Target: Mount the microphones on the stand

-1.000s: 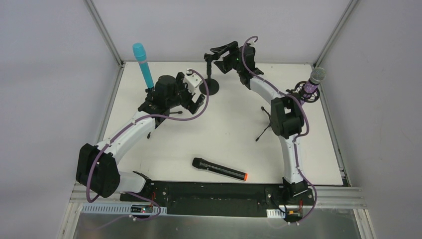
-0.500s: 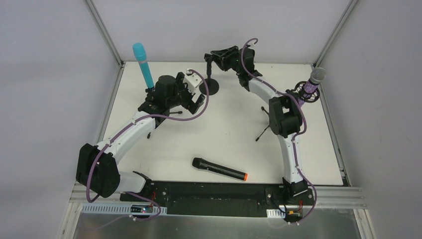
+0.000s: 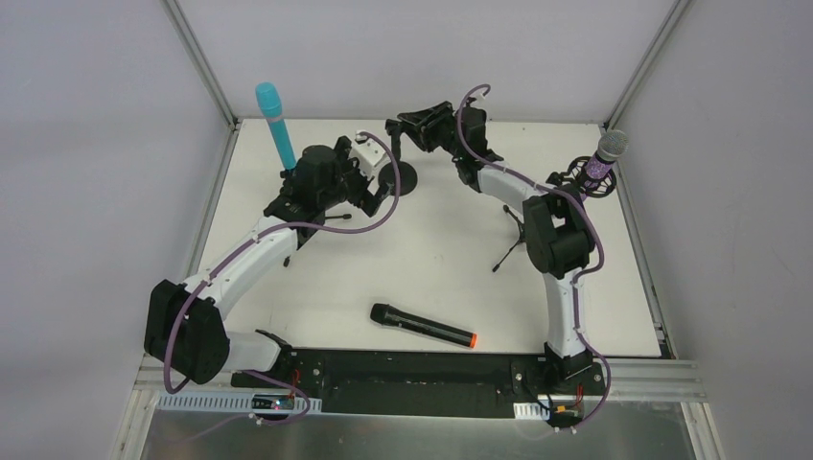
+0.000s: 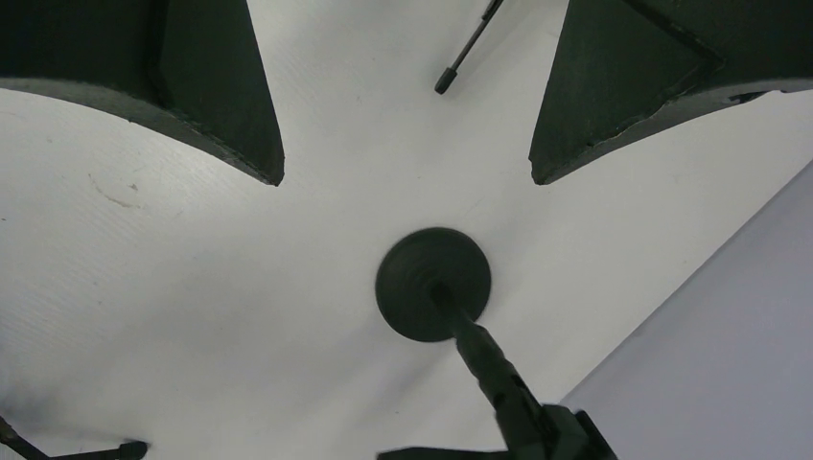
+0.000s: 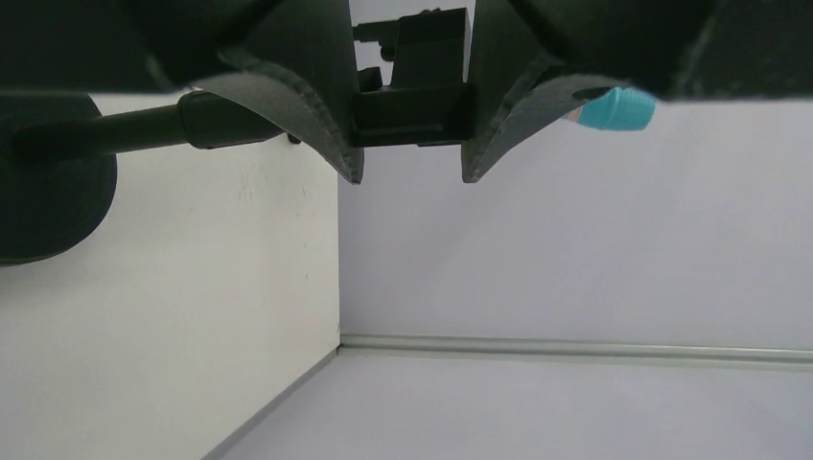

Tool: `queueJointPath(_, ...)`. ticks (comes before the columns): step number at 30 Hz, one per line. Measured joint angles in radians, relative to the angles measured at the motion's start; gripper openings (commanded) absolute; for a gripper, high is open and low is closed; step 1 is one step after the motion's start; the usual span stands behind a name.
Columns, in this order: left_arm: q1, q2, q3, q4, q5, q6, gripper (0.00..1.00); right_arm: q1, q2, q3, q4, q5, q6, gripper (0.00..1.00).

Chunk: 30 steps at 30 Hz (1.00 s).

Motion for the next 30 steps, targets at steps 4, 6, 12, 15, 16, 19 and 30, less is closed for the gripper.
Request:
queueJointPath(4, 0.0, -0.034, -0.019, 0.033, -0.053, 0.0, 0.99, 0.044, -0.064, -0.109, 0.031, 0.003, 0.006, 0.0)
queueJointPath(6, 0.0, -0.053, -0.031, 0.053, -0.08, 0.0, 0.99, 0.062, -0.089, -0.15, 0.047, 0.007, 0.012, 0.0)
queueJointPath(12, 0.0, -0.101, -0.073, 0.13, -0.175, 0.004, 1.0, 0.103, -0.178, -0.274, 0.082, 0.057, 0.014, 0.0)
queueJointPath(15, 0.0, -0.126, -0.1, 0.166, -0.231, 0.005, 1.0, 0.127, -0.254, -0.359, 0.085, 0.121, -0.013, 0.0)
queueJointPath(16, 0.0, -0.132, -0.106, 0.178, -0.247, 0.006, 1.0, 0.135, -0.272, -0.378, 0.086, 0.135, -0.024, 0.0)
queueJointPath(19, 0.0, -0.145, -0.113, 0.202, -0.284, 0.007, 1.0, 0.167, -0.343, -0.449, 0.084, 0.199, -0.062, 0.0)
queueJointPath(30, 0.0, -0.15, -0.119, 0.232, -0.283, 0.007, 1.0, 0.228, -0.525, -0.669, 0.123, 0.335, -0.074, 0.0)
